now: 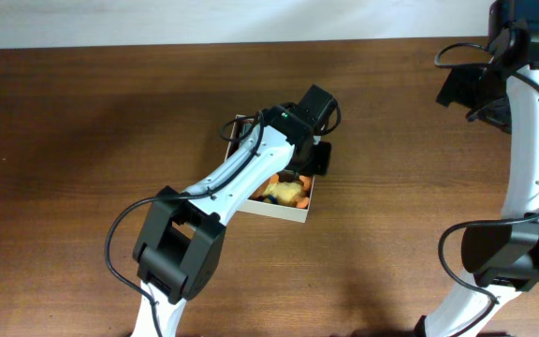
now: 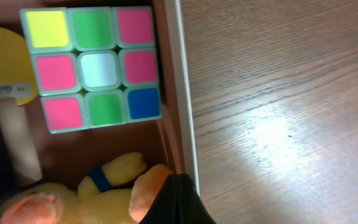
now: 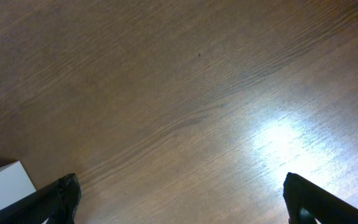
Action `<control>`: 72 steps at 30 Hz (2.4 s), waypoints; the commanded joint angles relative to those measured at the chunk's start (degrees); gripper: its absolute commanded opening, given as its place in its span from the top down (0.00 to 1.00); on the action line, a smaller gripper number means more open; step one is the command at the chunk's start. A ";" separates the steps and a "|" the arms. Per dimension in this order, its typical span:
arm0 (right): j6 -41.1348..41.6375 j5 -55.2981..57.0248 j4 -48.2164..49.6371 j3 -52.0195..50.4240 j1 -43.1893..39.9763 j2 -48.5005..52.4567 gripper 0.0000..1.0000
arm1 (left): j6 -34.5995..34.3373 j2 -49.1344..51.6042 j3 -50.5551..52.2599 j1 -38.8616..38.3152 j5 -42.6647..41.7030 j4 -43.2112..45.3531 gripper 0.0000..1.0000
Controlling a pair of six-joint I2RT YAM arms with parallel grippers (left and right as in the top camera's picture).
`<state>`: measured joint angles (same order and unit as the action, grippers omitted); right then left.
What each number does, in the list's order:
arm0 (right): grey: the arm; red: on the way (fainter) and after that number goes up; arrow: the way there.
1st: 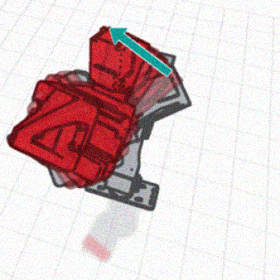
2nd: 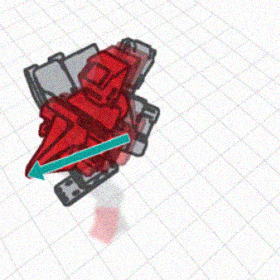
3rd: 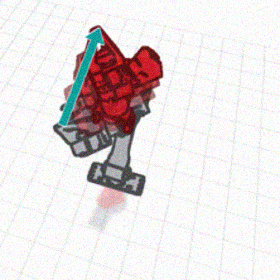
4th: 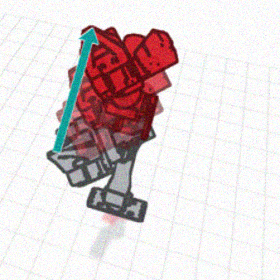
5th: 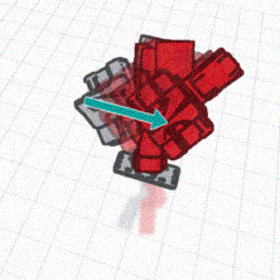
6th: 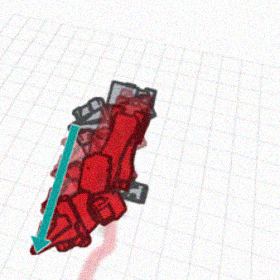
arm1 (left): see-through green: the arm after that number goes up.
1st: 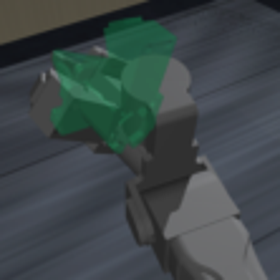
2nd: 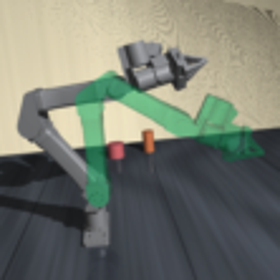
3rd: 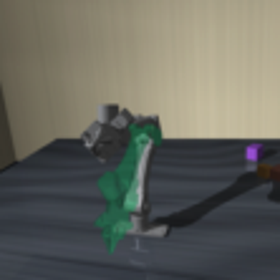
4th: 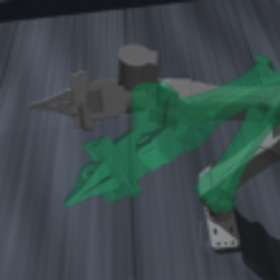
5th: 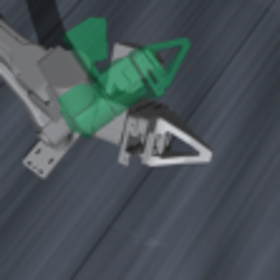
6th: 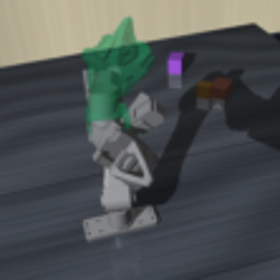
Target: Pack container
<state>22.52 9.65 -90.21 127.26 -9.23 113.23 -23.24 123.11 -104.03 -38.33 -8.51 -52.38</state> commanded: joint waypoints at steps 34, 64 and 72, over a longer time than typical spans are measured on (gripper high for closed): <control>0.70 0.92 0.00 -0.31 -0.15 0.39 0.01 | 6.73 -1.16 0.48 15.80 3.06 4.07 0.98; 0.70 0.92 0.00 -0.31 -0.15 0.39 0.01 | 8.33 -1.16 0.50 16.00 17.59 0.52 0.98; 0.70 0.92 0.00 -0.31 -0.15 0.39 0.01 | 8.33 -2.93 -1.97 16.02 17.38 -2.82 0.98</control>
<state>22.55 9.65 -90.21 127.26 -9.23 113.23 -15.79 123.11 -104.03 -22.48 7.57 -54.15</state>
